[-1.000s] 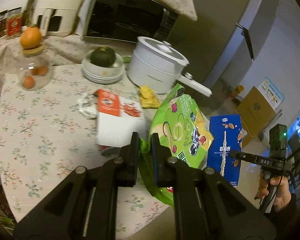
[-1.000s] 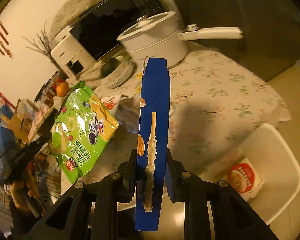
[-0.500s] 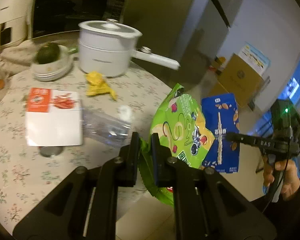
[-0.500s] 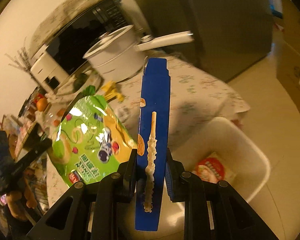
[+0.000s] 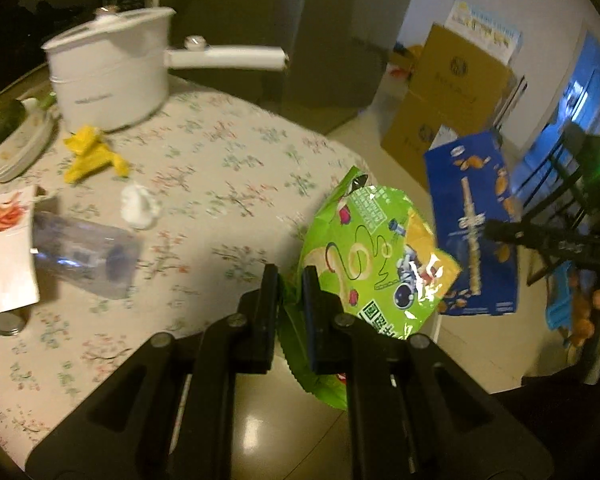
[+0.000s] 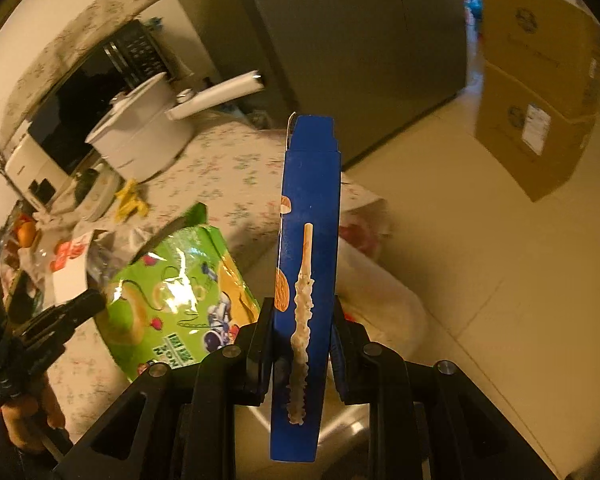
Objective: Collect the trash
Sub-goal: 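Carry the green bag and blue box over the white bin with both tools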
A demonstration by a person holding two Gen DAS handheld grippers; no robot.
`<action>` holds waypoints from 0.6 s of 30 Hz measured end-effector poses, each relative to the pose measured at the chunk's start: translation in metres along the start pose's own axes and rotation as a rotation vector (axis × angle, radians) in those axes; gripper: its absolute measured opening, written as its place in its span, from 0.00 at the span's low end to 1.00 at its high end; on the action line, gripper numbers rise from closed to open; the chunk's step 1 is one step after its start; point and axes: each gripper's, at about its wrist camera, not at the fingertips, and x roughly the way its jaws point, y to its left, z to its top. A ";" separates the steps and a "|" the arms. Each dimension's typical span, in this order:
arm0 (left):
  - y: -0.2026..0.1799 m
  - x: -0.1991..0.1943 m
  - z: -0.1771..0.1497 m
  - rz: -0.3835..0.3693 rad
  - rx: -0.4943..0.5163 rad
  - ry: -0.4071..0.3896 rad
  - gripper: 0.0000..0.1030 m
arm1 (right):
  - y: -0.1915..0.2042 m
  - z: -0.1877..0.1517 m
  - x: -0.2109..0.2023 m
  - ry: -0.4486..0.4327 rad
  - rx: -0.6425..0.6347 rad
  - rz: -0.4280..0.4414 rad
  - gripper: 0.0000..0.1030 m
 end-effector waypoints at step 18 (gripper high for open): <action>-0.010 0.062 -0.005 -0.060 -0.066 0.075 0.56 | 0.010 -0.002 0.020 0.051 -0.111 -0.134 0.24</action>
